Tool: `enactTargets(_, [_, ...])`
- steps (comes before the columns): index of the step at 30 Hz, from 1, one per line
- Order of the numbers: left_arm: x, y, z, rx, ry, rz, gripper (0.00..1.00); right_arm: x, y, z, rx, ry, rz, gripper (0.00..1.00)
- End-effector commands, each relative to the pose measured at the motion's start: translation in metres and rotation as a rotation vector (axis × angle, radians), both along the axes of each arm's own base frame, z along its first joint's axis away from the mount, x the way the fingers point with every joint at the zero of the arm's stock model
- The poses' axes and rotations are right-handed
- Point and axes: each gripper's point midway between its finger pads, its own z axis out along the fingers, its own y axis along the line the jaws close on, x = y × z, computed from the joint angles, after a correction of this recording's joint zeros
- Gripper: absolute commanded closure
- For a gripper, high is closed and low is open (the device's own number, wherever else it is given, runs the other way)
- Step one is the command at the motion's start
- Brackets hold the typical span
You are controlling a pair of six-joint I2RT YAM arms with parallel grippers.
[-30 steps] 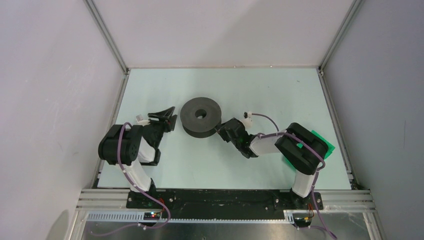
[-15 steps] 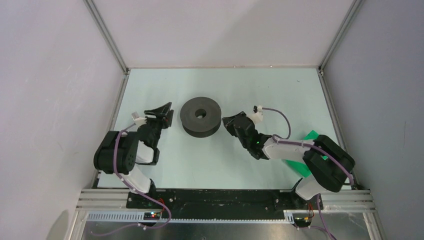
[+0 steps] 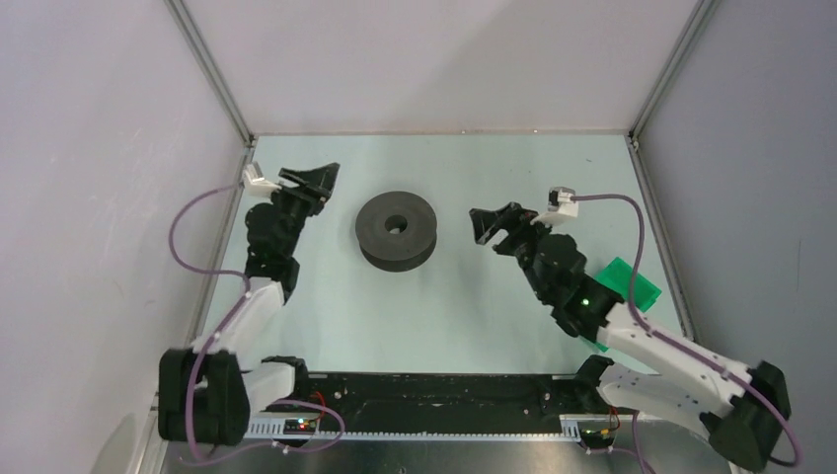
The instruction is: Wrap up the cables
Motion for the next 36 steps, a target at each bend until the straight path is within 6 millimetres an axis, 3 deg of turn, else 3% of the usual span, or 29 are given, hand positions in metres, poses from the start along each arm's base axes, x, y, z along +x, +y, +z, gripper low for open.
enactTargets(1, [-0.035, -0.029, 0.042, 0.315, -0.101, -0.159, 0.31, -0.028, -0.023, 0.003, -0.229, -0.049, 0.067, 0.03])
enactTargets(2, [-0.040, -0.034, 0.052, 0.334, -0.128, -0.185, 0.27, -0.034, -0.026, -0.005, -0.279, -0.027, 0.089, 0.01])
enactTargets(3, [-0.051, -0.043, 0.054, 0.370, -0.139, -0.241, 0.23, -0.040, -0.029, 0.004, -0.275, -0.045, 0.101, 0.01])
enactTargets(4, [-0.057, -0.047, 0.060, 0.387, -0.153, -0.262, 0.09, -0.046, -0.032, -0.001, -0.314, -0.030, 0.126, 0.01])
enactTargets(5, [-0.068, -0.053, 0.059, 0.426, -0.152, -0.304, 0.05, -0.052, -0.035, 0.009, -0.305, -0.047, 0.136, 0.01])
enactTargets(6, [-0.075, -0.058, 0.062, 0.446, -0.159, -0.325, 0.01, -0.057, -0.037, 0.004, -0.335, -0.027, 0.156, 0.01])
enactTargets(7, [-0.086, -0.061, 0.059, 0.490, -0.158, -0.352, 0.01, -0.061, -0.041, 0.014, -0.323, -0.039, 0.159, 0.01])
enactTargets(8, [-0.093, -0.066, 0.063, 0.543, -0.188, -0.377, 0.00, -0.066, -0.044, 0.009, -0.343, -0.011, 0.167, 0.01])
enactTargets(11, [-0.124, -0.074, 0.064, 0.642, -0.219, -0.449, 0.00, -0.076, -0.053, 0.018, -0.336, 0.005, 0.175, 0.01])
enactTargets(17, [-0.158, -0.078, 0.052, 0.702, -0.276, -0.523, 0.00, -0.084, -0.064, 0.020, -0.329, 0.040, 0.163, 0.00])
enactTargets(20, [-0.160, -0.074, 0.042, 0.734, -0.283, -0.509, 0.00, -0.084, -0.066, 0.020, -0.315, 0.052, 0.148, 0.01])
enactTargets(29, [-0.167, -0.072, 0.051, 0.724, -0.314, -0.515, 0.00, -0.082, -0.060, 0.014, -0.269, 0.103, 0.142, 0.01])
enactTargets(36, [-0.169, -0.071, 0.050, 0.722, -0.318, -0.515, 0.00, -0.083, -0.060, 0.022, -0.237, 0.079, 0.145, 0.01])
